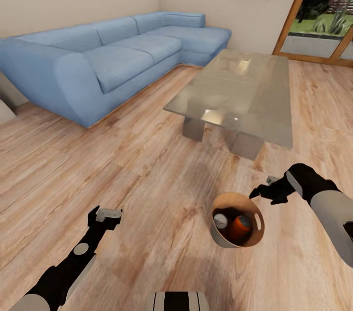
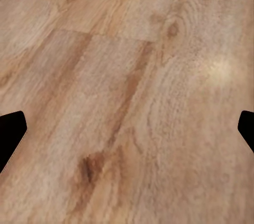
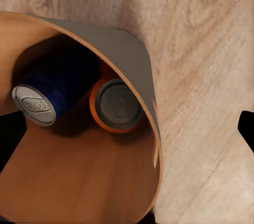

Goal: Put the three can of soda from the living room inside the tash can in the kitchen.

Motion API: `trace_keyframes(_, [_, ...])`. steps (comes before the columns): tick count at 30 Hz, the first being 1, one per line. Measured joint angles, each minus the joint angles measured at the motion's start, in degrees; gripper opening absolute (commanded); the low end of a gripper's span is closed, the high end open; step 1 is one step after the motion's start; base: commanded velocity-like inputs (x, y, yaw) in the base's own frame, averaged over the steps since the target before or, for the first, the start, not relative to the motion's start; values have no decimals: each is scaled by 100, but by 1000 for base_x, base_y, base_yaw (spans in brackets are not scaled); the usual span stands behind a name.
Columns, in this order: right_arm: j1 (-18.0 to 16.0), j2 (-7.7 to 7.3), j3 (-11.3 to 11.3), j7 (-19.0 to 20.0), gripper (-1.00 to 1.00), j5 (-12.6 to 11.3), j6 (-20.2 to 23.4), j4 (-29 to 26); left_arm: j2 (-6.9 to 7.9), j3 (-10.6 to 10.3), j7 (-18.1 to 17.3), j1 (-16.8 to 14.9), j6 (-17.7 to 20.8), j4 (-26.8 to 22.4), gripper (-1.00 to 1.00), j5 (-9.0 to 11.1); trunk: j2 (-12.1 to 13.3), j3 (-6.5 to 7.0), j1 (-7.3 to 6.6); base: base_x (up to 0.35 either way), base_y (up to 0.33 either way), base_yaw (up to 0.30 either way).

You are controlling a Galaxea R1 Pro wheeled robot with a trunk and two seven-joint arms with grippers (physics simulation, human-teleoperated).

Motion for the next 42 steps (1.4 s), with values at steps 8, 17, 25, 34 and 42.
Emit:
trace_keyframes(8, [47, -6, -1, 0, 100, -3, 0, 0, 0, 0, 0, 0, -5, 79, 100, 0, 11, 177, -21, 0, 0, 0])
trace_keyframes(17, [105, 5, -1, 0, 100, -2, 0, -15, 0, 0, 2, 0, -20, 176, 100, 0, 254, 352, -159, 0, 0, 0])
trace_keyframes(25, [132, 17, 11, -4, 100, -1, 0, -12, -9, 0, 1, 0, -15, 182, 100, 0, 575, 495, -335, 0, 0, 0])
trace_keyframes(34, [195, 19, 12, -18, 100, 7, 0, -45, -78, 0, 0, 0, -12, 189, 100, -7, 936, 657, -533, 0, 0, 0])
trace_keyframes(42, [345, 26, 26, -52, 100, 19, 0, -100, -98, 0, 0, 0, -12, 196, 100, -8, 1257, 800, -708, 0, 0, 0])
